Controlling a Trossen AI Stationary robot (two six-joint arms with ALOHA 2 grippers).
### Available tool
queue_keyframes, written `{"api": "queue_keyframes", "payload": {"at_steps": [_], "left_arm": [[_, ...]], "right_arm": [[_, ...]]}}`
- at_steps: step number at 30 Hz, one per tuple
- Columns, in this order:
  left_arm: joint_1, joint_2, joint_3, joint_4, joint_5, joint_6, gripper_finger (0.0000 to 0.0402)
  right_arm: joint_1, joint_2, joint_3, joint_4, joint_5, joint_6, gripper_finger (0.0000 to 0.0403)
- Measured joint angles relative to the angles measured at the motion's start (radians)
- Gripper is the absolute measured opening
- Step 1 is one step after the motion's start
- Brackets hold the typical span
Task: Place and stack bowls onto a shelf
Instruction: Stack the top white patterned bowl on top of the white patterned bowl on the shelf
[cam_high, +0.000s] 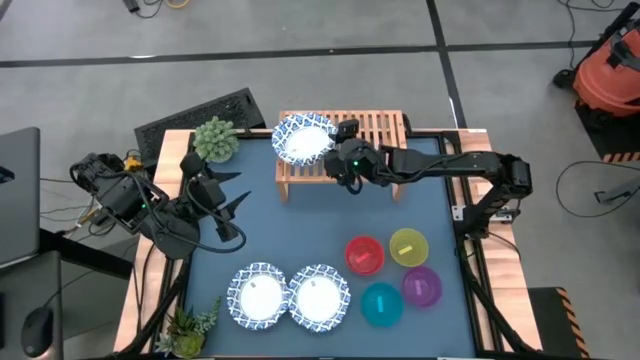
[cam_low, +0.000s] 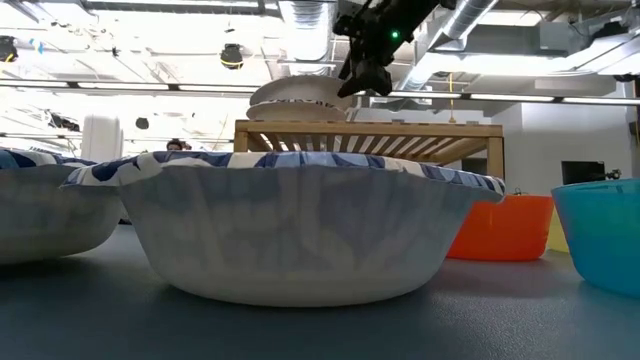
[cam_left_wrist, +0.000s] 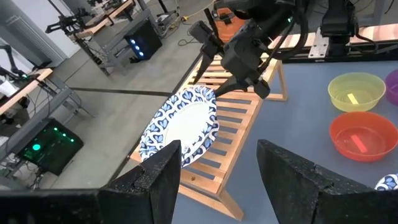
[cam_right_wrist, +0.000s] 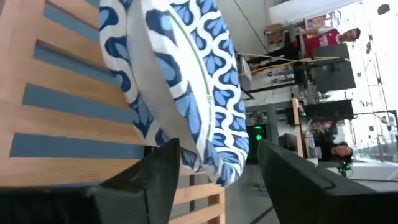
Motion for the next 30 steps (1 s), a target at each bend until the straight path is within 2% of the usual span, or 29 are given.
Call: {"api": "queue_keyframes", "payload": {"at_steps": [4, 9, 13, 17, 20, 27, 30], "left_arm": [[0.001, 0.000, 0.000, 0.000, 0.000, 0.000, 0.0196], [0.001, 0.000, 0.000, 0.000, 0.005, -0.015, 0.0196], [0.001, 0.000, 0.000, 0.006, -0.002, -0.059, 0.0196], [0.001, 0.000, 0.000, 0.010, -0.052, -0.115, 0.0196], [0.001, 0.000, 0.000, 0.016, -0.074, -0.140, 0.0196], [0.001, 0.000, 0.000, 0.018, -0.078, -0.146, 0.0196], [0.001, 0.000, 0.000, 0.016, -0.078, -0.146, 0.0196]], "right_arm": [[0.008, -0.042, 0.002, -0.020, -0.033, 0.007, 0.0254], [0.021, -0.118, 0.000, -0.167, -0.117, 0.110, 0.0255], [0.027, -0.193, 0.000, -0.236, -0.283, 0.370, 0.0255], [0.005, -0.235, 0.000, -0.160, -0.449, 0.594, 0.0255], [-0.003, -0.218, 0.003, -0.056, -0.458, 0.662, 0.0255], [-0.004, -0.078, -0.002, 0.015, -0.406, 0.646, 0.0255], [-0.005, -0.055, -0.002, 0.052, -0.400, 0.645, 0.0255]]}}
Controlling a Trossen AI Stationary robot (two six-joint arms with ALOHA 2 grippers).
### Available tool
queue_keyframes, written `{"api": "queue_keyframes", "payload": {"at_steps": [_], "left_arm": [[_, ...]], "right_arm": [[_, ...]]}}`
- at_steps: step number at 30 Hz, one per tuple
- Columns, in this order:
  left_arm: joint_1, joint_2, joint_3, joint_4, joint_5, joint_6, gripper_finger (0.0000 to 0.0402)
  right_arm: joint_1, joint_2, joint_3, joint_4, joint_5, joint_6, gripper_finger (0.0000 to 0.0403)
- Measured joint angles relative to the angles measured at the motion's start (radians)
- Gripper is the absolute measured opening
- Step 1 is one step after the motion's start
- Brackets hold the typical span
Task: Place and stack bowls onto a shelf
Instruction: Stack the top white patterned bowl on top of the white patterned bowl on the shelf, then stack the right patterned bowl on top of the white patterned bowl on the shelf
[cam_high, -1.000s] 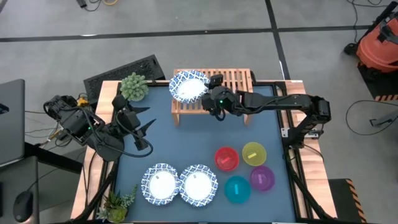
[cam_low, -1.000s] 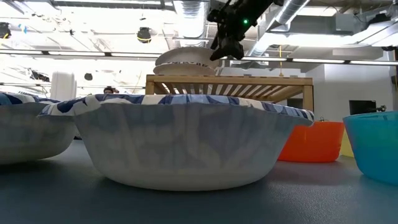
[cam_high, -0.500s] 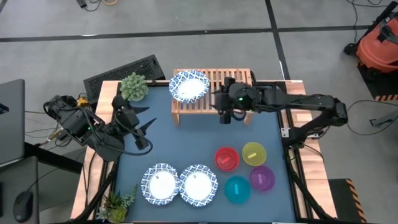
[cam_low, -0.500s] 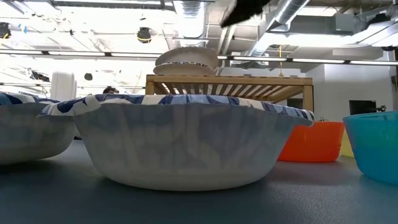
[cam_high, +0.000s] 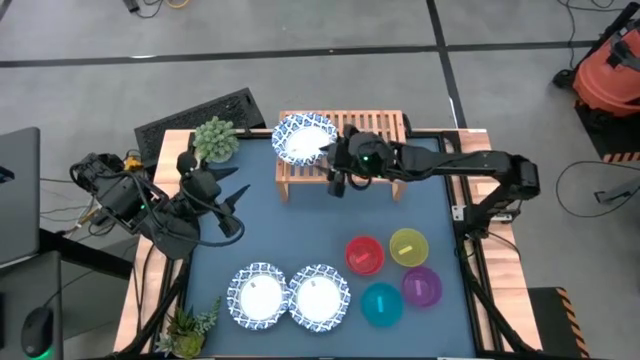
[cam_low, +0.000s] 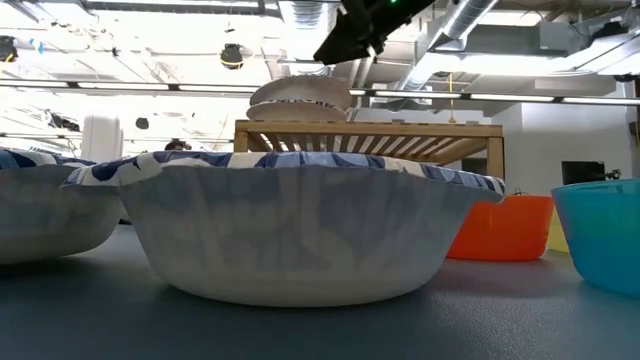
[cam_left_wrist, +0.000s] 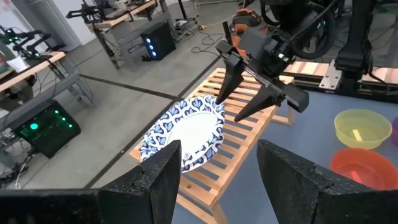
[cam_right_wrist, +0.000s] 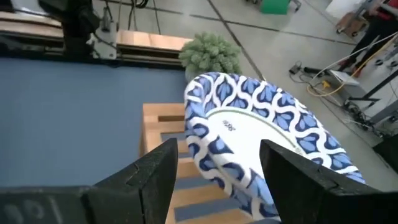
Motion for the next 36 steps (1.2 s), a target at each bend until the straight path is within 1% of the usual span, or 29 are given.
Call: {"api": "queue_keyframes", "payload": {"at_steps": [3, 8, 11, 13, 16, 19, 23, 26, 28, 30, 33, 36], "left_arm": [[0.000, 0.000, 0.000, -0.014, 0.000, -0.005, 0.0196], [0.000, 0.000, -0.017, -0.022, -0.001, -0.009, 0.0196], [0.000, 0.000, -0.018, -0.024, 0.003, -0.019, 0.0196], [0.000, 0.000, -0.018, -0.025, 0.002, -0.019, 0.0196], [0.000, 0.000, -0.018, -0.027, -0.001, -0.010, 0.0196], [0.004, 0.000, -0.018, -0.027, -0.002, -0.011, 0.0196], [0.008, 0.000, -0.018, -0.025, 0.026, -0.039, 0.0196], [0.009, 0.000, -0.018, -0.024, 0.057, -0.046, 0.0196], [0.013, -0.001, -0.018, -0.024, 0.085, -0.054, 0.0196], [0.030, -0.001, -0.018, -0.026, 0.128, -0.075, 0.0196], [0.070, -0.001, -0.018, -0.027, 0.231, -0.094, 0.0196], [0.114, 0.000, -0.018, -0.028, 0.349, -0.079, 0.0196]], "right_arm": [[-0.001, 0.016, 0.002, 0.022, 0.003, -0.002, 0.0255], [-0.020, 0.060, 0.002, 0.026, 0.007, -0.002, 0.0255], [-0.029, 0.064, 0.000, 0.009, 0.008, -0.002, 0.0255], [-0.026, 0.072, 0.004, 0.036, 0.012, -0.002, 0.0255], [-0.028, 0.065, 0.000, 0.018, 0.010, -0.004, 0.0255], [-0.031, 0.056, 0.002, 0.045, 0.010, -0.003, 0.0255], [-0.009, -0.015, 0.011, 0.026, -0.015, 0.005, 0.0255], [0.021, -0.099, 0.055, -0.113, -0.085, 0.034, 0.0255], [0.035, -0.149, 0.079, -0.206, -0.142, 0.114, 0.0255], [0.049, -0.189, 0.079, -0.307, -0.177, 0.212, 0.0255], [0.078, -0.224, 0.079, -0.444, -0.197, 0.324, 0.0255], [0.118, -0.221, 0.080, -0.556, -0.206, 0.388, 0.0255]]}}
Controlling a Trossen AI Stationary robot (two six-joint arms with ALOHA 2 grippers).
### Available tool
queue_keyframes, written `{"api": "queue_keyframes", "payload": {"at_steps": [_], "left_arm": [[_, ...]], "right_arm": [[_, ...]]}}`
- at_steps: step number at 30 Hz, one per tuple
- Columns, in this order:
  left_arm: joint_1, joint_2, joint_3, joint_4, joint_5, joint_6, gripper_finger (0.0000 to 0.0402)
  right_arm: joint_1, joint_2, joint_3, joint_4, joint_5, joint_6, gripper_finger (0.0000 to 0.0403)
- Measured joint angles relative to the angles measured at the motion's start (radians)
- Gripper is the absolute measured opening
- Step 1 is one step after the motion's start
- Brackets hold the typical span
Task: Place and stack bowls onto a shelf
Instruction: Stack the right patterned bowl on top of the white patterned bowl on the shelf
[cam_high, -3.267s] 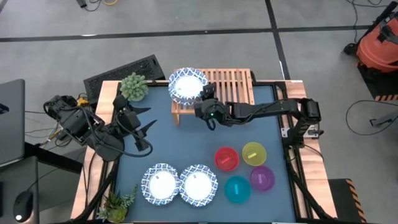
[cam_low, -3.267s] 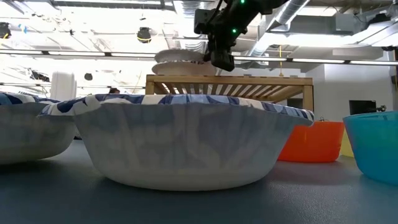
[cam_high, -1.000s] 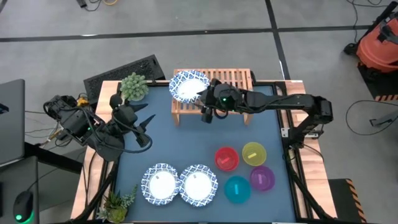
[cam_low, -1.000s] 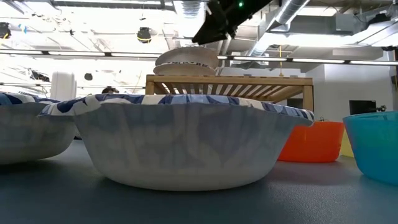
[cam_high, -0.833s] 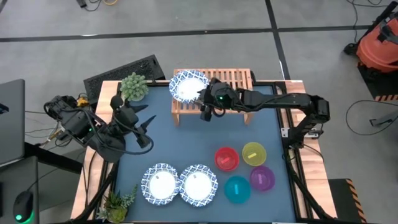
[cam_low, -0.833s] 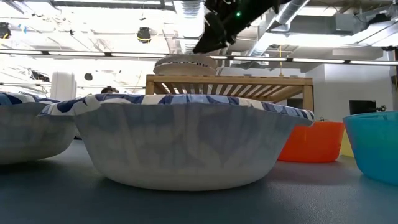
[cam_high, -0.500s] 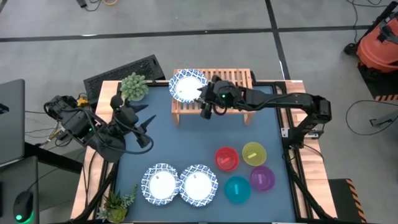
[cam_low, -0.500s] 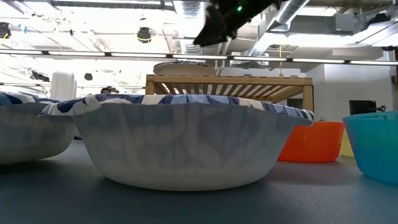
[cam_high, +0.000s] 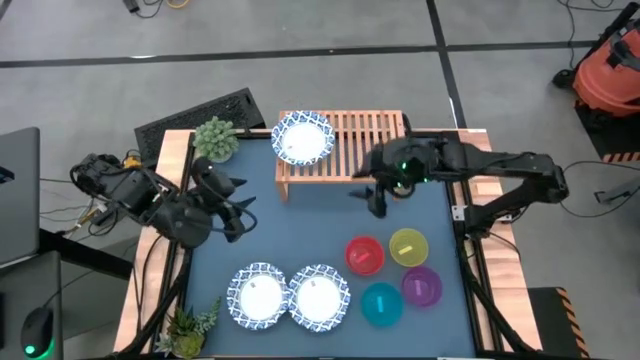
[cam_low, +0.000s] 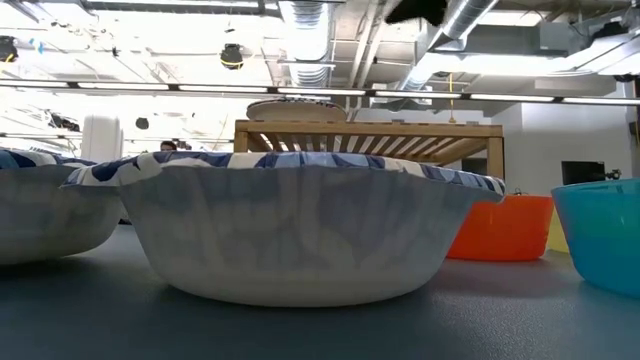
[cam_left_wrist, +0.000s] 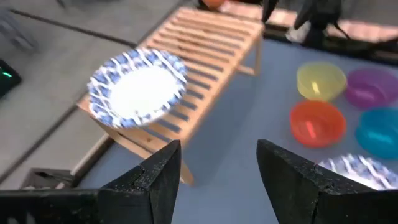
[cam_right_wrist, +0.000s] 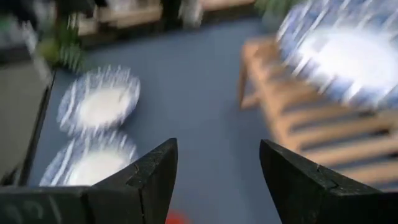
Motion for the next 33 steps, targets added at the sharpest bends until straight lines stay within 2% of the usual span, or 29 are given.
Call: {"api": "queue_keyframes", "payload": {"at_steps": [5, 10, 16, 23, 29, 33], "left_arm": [[0.048, 0.000, 0.000, 0.002, 0.078, 0.049, 0.0196], [0.051, 0.000, 0.000, 0.002, 0.081, 0.053, 0.0196], [0.051, 0.001, 0.000, 0.006, 0.150, 0.101, 0.0196], [0.046, 0.001, 0.000, 0.032, 0.157, 0.076, 0.0196], [0.040, 0.002, 0.000, 0.043, 0.150, 0.011, 0.0196], [0.040, 0.002, 0.000, 0.043, 0.148, -0.010, 0.0196]], "right_arm": [[0.088, 0.108, -0.001, -0.031, 0.001, 0.055, 0.0255], [0.171, 0.248, -0.001, 0.047, 0.000, 0.061, 0.0255], [0.215, 0.414, -0.001, 0.205, -0.035, 0.076, 0.0255], [0.263, 0.568, -0.001, 0.333, -0.142, 0.134, 0.0255], [0.306, 0.670, -0.001, 0.357, -0.143, 0.136, 0.0255], [0.317, 0.706, -0.001, 0.347, -0.101, 0.154, 0.0255]]}}
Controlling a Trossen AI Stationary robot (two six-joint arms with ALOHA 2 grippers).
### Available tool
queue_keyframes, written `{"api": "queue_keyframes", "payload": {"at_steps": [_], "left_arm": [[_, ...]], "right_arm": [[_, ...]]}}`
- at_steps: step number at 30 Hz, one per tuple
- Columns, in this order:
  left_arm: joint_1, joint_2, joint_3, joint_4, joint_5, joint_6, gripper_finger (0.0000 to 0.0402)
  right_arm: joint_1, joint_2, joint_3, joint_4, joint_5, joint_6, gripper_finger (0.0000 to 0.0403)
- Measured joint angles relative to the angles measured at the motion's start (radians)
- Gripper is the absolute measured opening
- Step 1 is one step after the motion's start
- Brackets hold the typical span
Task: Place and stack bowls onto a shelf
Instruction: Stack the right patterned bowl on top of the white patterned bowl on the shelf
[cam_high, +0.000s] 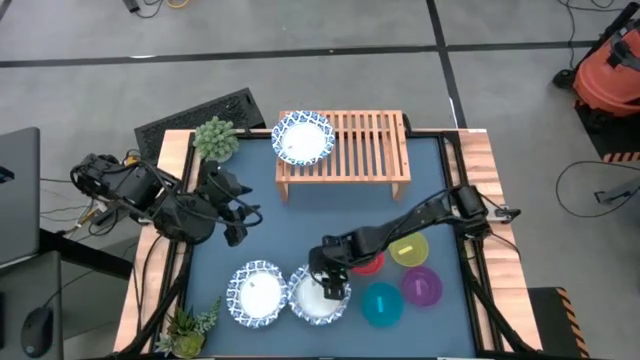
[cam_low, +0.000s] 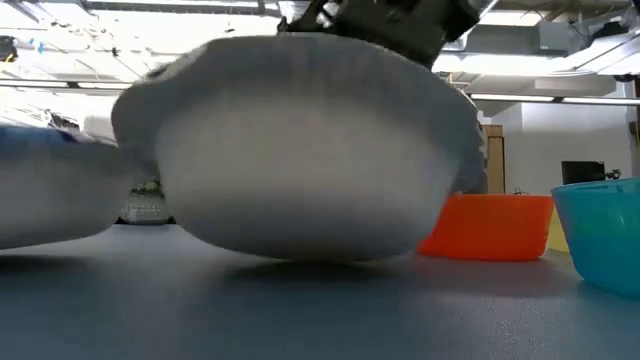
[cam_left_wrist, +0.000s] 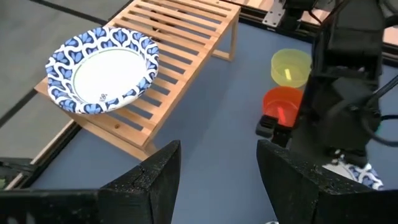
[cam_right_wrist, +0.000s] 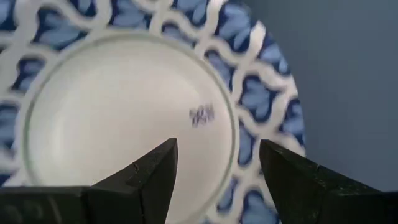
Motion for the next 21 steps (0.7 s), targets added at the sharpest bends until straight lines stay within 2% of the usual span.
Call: {"api": "queue_keyframes", "payload": {"at_steps": [4, 9, 15, 21], "left_arm": [[0.000, 0.000, 0.000, 0.000, 0.008, -0.025, 0.0196], [0.000, 0.000, 0.000, 0.000, 0.023, -0.025, 0.0196], [0.000, 0.000, 0.000, -0.002, 0.011, -0.025, 0.0196], [0.000, 0.000, 0.000, -0.004, 0.009, -0.025, 0.0196]], "right_arm": [[-0.002, 0.000, 0.005, -0.010, 0.010, 0.023, 0.0255], [0.007, -0.065, 0.017, -0.026, 0.023, 0.024, 0.0255], [0.002, -0.122, 0.017, -0.053, 0.157, 0.017, 0.0255], [-0.025, -0.088, 0.011, -0.040, 0.141, 0.024, 0.0255]]}}
